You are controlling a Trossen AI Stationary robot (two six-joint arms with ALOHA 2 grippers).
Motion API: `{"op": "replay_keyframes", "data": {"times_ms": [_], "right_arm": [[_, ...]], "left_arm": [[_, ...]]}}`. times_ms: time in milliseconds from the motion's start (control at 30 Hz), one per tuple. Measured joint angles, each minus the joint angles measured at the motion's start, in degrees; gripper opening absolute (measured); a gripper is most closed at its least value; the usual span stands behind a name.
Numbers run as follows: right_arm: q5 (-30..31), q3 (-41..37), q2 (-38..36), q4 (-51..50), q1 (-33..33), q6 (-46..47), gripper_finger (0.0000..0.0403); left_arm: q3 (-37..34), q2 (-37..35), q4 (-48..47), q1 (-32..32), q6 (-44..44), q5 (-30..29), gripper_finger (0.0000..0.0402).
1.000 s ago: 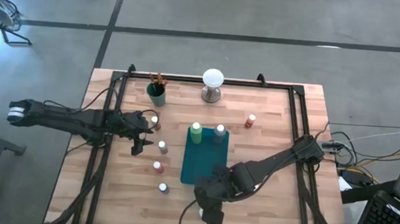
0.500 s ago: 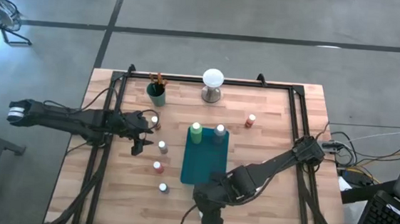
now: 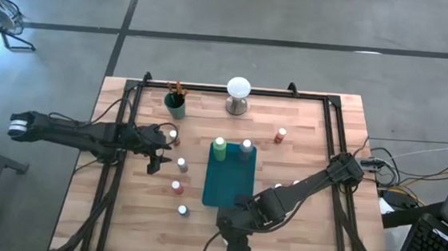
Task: Pick & Place Paint Supplies
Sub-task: Put the white paint bottle into the blue bin
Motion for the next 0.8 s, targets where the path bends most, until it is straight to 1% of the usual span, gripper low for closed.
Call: {"op": "replay_keyframes", "data": {"times_ms": [200, 467, 800], "right_arm": [[-1.1, 0.0, 0.0, -0.6, 0.0, -0.1, 0.0171], [-1.6, 0.0, 0.0, -2.4, 0.6, -2.3, 0.0179], [-1.5, -0.1, 0.2, -2.3, 0.4, -1.7, 0.0153]], "left_arm": [[0.0, 0.0, 0.0, 0.0, 0.0, 0.0, 0.0234], [0.0, 0.0, 0.0, 0.0, 0.0, 0.0, 0.0234], [0.0, 0.0, 0.0, 0.0, 0.0, 0.0, 0.0234]]}}
